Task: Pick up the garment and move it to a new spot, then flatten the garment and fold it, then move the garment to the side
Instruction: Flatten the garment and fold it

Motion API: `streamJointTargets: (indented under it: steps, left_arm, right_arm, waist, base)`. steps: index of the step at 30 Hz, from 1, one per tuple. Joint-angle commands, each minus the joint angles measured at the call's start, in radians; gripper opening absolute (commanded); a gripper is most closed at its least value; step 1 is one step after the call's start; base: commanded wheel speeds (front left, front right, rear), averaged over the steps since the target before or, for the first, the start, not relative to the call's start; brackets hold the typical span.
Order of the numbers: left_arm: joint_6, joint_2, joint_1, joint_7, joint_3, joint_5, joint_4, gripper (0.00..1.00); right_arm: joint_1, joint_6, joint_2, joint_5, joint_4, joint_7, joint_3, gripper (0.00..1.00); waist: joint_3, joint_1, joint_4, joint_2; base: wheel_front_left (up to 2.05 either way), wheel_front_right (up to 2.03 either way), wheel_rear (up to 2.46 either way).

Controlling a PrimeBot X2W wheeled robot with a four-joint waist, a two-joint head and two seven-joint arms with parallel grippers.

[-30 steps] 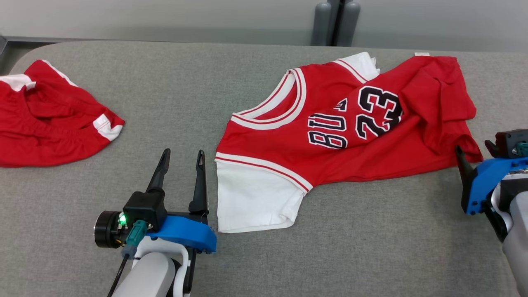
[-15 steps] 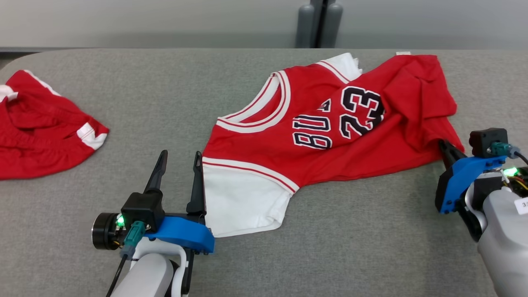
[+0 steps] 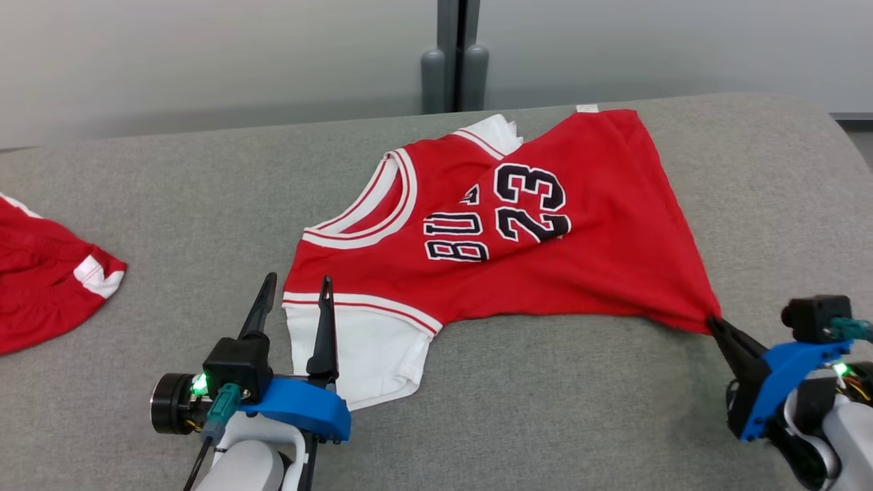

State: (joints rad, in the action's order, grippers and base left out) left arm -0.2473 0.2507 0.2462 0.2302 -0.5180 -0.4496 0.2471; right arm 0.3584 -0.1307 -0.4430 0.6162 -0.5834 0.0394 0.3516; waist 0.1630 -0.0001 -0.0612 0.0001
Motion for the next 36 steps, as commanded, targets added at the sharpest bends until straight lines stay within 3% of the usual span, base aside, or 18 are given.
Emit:
streamJointTargets:
  steps: [1,9,12,13,14,23,29,36]
  left_arm:
    - [-0.005,0.006,-0.005,-0.004,0.000,0.000,-0.006,1.00]
    - [0.001,0.014,0.002,-0.015,-0.015,0.001,-0.019,1.00]
    - [-0.005,0.017,-0.002,-0.018,-0.015,-0.001,-0.022,1.00]
    - [-0.007,0.018,-0.004,-0.018,-0.014,-0.002,-0.023,1.00]
    - [-0.008,0.019,-0.006,-0.017,-0.013,-0.004,-0.024,1.00]
    - [-0.012,0.011,-0.014,-0.006,-0.007,-0.015,-0.021,1.00]
    - [-0.007,0.003,-0.010,0.002,-0.008,-0.022,-0.008,1.00]
    - [0.010,-0.009,0.003,0.012,-0.011,-0.031,0.021,1.00]
  right_arm:
    - [-0.020,0.000,-0.010,0.016,0.014,0.009,-0.007,0.00]
    - [-0.078,0.000,-0.003,0.115,-0.002,0.037,-0.082,0.00]
    - [-0.086,0.000,0.000,0.116,-0.026,0.021,-0.102,0.42]
    - [-0.088,0.000,0.000,0.116,-0.029,0.016,-0.103,0.86]
    - [-0.092,0.000,-0.003,0.118,-0.030,0.011,-0.105,1.00]
    - [-0.133,0.000,-0.042,0.129,-0.013,-0.067,-0.191,1.00]
    - [-0.127,0.000,-0.016,0.094,0.056,-0.141,-0.278,1.00]
    - [-0.092,0.000,0.072,-0.080,0.143,-0.205,-0.355,1.00]
  waist:
    - [-0.006,0.0001,-0.008,-0.0001]
    - [-0.008,0.0001,-0.007,-0.0001]
    - [-0.007,0.0001,-0.002,-0.0001]
    - [-0.006,0.0001,-0.001,-0.0001]
    - [-0.006,0.0001,0.000,-0.0001]
    - [-0.008,0.0001,0.000,-0.0001]
    - [-0.027,0.0001,0.001,-0.0001]
    - [-0.061,0.0001,0.017,-0.0001]
  base:
    - [0.00,0.00,0.00]
    - [0.00,0.00,0.00]
    - [0.00,0.00,0.00]
    - [0.00,0.00,0.00]
    - [0.00,0.00,0.00]
    - [0.00,0.00,0.00]
    - [0.00,0.00,0.00]
    - [0.00,0.00,0.00]
